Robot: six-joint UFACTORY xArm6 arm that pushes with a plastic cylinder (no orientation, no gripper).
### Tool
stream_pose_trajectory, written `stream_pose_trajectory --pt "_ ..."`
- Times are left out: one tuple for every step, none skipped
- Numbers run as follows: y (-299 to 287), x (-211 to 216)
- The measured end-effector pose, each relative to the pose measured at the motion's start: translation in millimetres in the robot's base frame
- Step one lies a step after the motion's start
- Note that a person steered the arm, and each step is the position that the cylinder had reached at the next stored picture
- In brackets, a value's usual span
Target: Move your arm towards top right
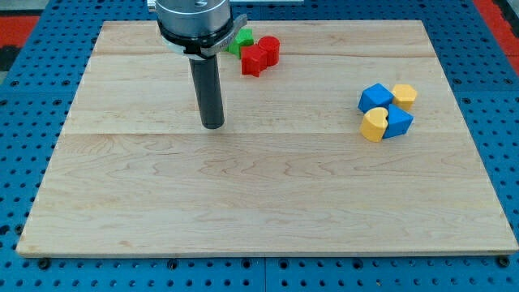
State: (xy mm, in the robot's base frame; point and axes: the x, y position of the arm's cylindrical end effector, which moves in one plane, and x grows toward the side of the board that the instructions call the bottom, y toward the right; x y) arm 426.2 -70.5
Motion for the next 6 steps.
stream_pose_trajectory --pt "0.0 0.3" --pt "0.0 1.2" --pt "0.0 1.7" --pt "0.0 2.0" --pt "0.0 2.1" --pt "0.0 2.6"
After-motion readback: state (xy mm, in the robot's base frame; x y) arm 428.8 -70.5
